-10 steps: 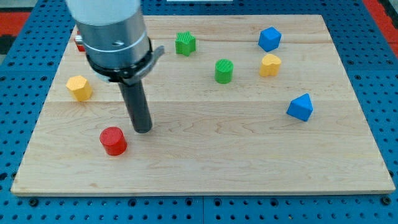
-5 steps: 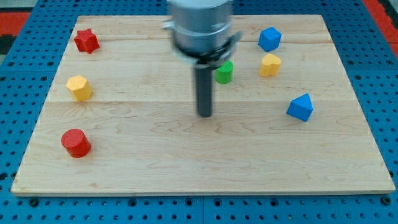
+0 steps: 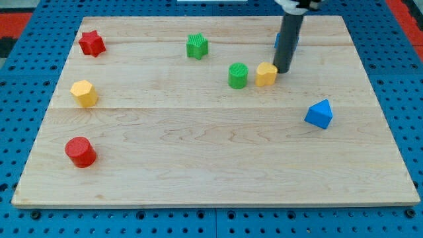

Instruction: Place the yellow heart to the bottom center of the board

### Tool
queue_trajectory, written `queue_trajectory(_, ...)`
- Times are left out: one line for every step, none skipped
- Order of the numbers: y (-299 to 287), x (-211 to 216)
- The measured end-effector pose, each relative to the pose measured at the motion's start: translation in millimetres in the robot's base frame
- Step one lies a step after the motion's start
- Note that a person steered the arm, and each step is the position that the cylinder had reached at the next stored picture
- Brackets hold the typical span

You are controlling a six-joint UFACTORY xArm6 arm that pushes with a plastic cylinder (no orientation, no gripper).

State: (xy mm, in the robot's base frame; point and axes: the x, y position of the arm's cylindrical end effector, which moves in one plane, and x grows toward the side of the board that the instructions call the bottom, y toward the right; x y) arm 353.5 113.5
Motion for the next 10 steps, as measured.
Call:
queue_trajectory(-35, 20)
queue_trajectory(-73, 53)
queue_trajectory(-92, 53)
queue_trajectory(-120, 47)
queue_trajectory(-126, 79)
queue_trajectory(-126, 115)
queue_trajectory(-124, 153)
queue_trajectory(-109, 182)
queue_trajectory(-106, 158)
queue_trajectory(-101, 122)
